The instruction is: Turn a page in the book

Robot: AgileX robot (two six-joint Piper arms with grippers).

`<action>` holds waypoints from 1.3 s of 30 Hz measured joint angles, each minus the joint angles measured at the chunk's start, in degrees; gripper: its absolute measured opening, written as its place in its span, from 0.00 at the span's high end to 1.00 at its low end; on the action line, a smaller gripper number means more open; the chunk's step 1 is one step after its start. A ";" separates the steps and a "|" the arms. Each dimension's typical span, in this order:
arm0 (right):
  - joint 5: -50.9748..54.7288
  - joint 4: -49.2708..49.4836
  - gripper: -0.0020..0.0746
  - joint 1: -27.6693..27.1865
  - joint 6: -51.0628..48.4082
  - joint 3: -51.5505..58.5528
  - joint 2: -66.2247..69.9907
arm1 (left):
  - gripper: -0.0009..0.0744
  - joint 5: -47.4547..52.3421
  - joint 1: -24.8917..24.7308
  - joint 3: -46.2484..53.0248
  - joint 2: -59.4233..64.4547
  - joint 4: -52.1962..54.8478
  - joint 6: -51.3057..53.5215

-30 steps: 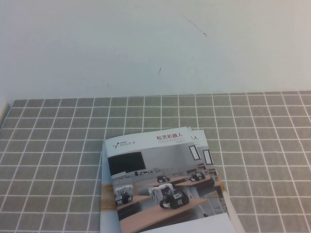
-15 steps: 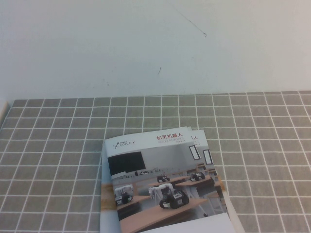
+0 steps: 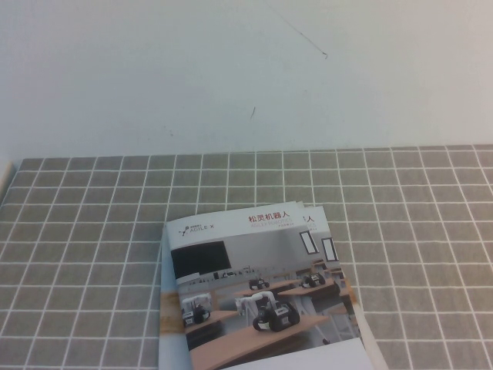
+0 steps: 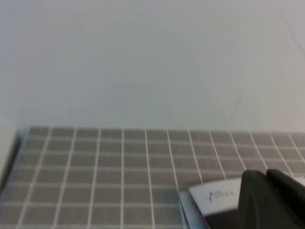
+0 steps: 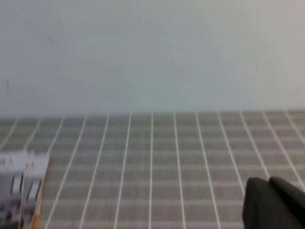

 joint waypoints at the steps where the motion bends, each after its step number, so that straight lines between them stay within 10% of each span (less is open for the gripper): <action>1: 2.89 0.57 0.98 0.00 -1.50 -1.16 2.96 | 0.99 0.10 0.00 0.00 2.75 -1.85 0.00; 15: 10.15 38.70 0.98 0.00 -43.02 -8.10 37.80 | 0.99 12.16 -0.62 -5.68 44.84 -46.46 40.02; 25: 7.63 69.68 0.98 4.08 -75.48 -8.65 64.71 | 0.99 2.36 -12.13 -7.48 61.76 -51.87 45.39; 39: 6.41 72.17 0.98 16.60 -80.95 -18.20 77.76 | 0.99 -1.56 -13.75 -7.79 66.63 -47.75 41.12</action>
